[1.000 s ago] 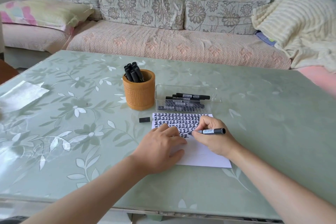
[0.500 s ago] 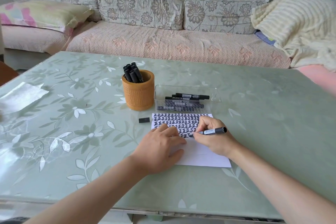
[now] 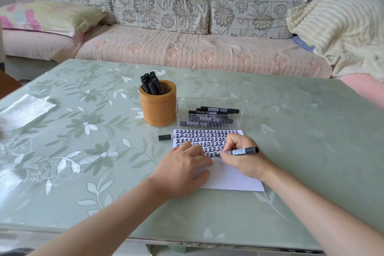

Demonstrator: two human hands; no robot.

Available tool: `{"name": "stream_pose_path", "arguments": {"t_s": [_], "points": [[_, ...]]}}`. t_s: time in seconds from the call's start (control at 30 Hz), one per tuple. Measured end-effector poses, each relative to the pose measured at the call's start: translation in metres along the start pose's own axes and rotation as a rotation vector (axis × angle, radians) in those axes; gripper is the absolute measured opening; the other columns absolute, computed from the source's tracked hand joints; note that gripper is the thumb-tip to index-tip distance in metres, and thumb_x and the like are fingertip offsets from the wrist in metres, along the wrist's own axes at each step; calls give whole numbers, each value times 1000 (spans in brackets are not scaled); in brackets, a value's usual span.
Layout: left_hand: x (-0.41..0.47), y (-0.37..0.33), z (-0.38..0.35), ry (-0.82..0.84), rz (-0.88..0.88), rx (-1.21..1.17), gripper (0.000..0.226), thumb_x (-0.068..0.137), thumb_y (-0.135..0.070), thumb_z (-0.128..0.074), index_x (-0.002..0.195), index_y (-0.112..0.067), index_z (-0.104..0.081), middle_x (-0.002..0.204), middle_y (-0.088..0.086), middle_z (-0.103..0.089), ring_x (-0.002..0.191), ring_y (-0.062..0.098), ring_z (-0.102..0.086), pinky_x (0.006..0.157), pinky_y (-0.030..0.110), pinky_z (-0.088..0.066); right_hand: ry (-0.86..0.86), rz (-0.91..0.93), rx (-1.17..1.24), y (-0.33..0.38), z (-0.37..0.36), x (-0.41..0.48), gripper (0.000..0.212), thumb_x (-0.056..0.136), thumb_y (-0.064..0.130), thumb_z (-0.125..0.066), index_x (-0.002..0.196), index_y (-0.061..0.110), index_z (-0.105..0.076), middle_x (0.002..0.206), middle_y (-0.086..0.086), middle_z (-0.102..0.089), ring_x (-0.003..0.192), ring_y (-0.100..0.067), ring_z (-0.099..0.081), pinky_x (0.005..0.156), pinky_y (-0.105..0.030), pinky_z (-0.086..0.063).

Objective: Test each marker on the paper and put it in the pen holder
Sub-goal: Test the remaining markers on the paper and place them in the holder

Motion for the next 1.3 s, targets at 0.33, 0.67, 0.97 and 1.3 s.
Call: {"name": "stream_pose_path", "arguments": {"t_s": [0.33, 0.67, 0.97, 1.3], "points": [[0, 1, -1, -9, -20, -11, 25, 87, -44, -54, 106, -35, -67, 93, -12, -54, 81, 15, -47, 67, 25, -37, -33, -8, -5, 3, 0, 2, 23, 67, 7, -64, 62, 13, -43, 61, 4, -43, 57, -11, -37, 53, -27, -27], [2, 8, 3, 7, -54, -68, 22, 89, -36, -53, 107, -32, -66, 92, -10, -55, 85, 16, -51, 66, 32, -47, -110, -50, 194, 9, 5, 2, 19, 85, -6, -67, 77, 9, -57, 59, 1, -53, 43, -11, -42, 44, -22, -34], [8, 64, 27, -104, 336, 130, 28, 90, -17, -53, 118, -17, -58, 111, 0, -56, 105, 22, -49, 86, 39, -48, 78, 2, 44, 32, 3, 6, 48, 93, -12, -44, 121, 21, -64, 87, -8, -71, 53, -19, -55, 51, -20, -40], [2, 84, 36, 73, 519, 105, 21, 94, -29, -54, 111, -21, -61, 113, -1, -54, 109, 20, -44, 86, 37, -45, 198, -82, 16, 51, -10, 16, 38, 97, -3, -32, 82, 23, -56, 83, 1, -51, 63, -19, -51, 50, -32, -47]]}}
Point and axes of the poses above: each hand's wrist, its own x-axis towards the middle knuckle, its own z-axis out of the back of the hand, y = z × x, the point moved 2 cm from there along x, towards the middle knuckle
